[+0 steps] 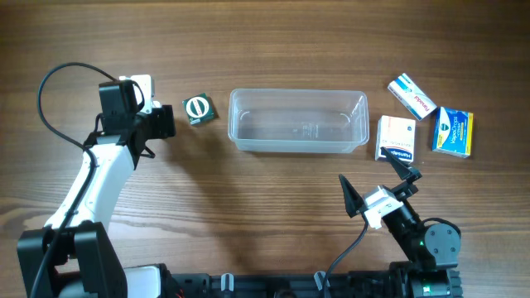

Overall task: Pack container
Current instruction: 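Reach the left gripper to the white spray bottle and grasp it, then lift the spray bottle with the left gripper over the container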

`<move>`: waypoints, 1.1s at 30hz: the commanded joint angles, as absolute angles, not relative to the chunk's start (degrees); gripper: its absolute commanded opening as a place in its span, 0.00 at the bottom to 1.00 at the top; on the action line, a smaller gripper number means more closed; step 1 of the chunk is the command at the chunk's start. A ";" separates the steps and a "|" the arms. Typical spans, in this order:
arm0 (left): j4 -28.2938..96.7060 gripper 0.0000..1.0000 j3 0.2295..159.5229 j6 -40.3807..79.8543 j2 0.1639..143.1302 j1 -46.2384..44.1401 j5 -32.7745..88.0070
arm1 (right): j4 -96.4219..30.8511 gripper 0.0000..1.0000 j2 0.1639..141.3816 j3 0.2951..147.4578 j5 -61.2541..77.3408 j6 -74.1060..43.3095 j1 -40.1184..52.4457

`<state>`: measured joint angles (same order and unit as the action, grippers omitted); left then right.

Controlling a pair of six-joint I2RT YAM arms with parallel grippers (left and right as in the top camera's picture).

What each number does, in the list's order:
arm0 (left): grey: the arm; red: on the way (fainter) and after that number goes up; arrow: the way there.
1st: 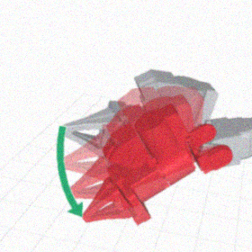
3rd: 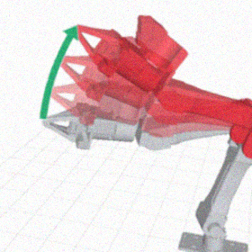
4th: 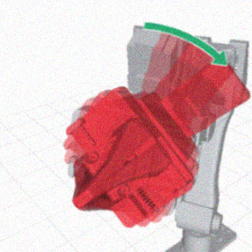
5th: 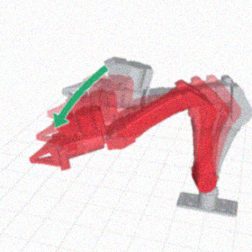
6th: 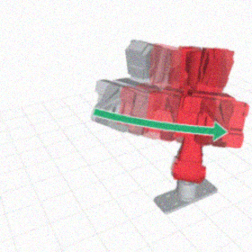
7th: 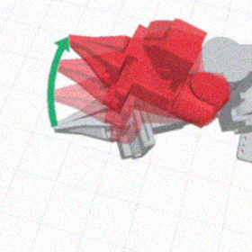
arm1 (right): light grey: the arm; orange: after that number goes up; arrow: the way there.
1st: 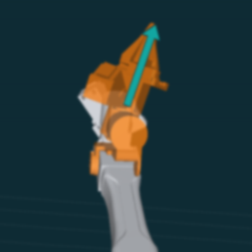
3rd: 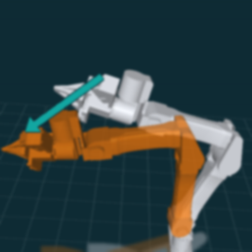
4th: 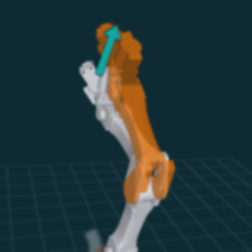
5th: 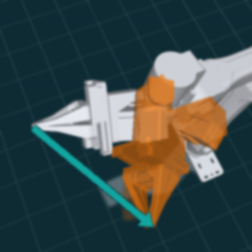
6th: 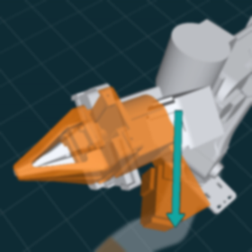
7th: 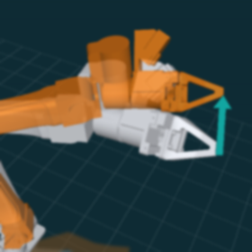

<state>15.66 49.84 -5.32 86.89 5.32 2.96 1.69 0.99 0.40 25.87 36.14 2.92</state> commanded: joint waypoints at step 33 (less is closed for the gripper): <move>12.14 0.54 50.70 -5.82 90.89 5.65 3.55 | 1.91 1.00 0.82 0.30 25.91 36.49 3.09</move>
<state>12.45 49.84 -5.48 90.56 5.32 2.94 1.69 0.99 0.40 25.87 36.14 2.92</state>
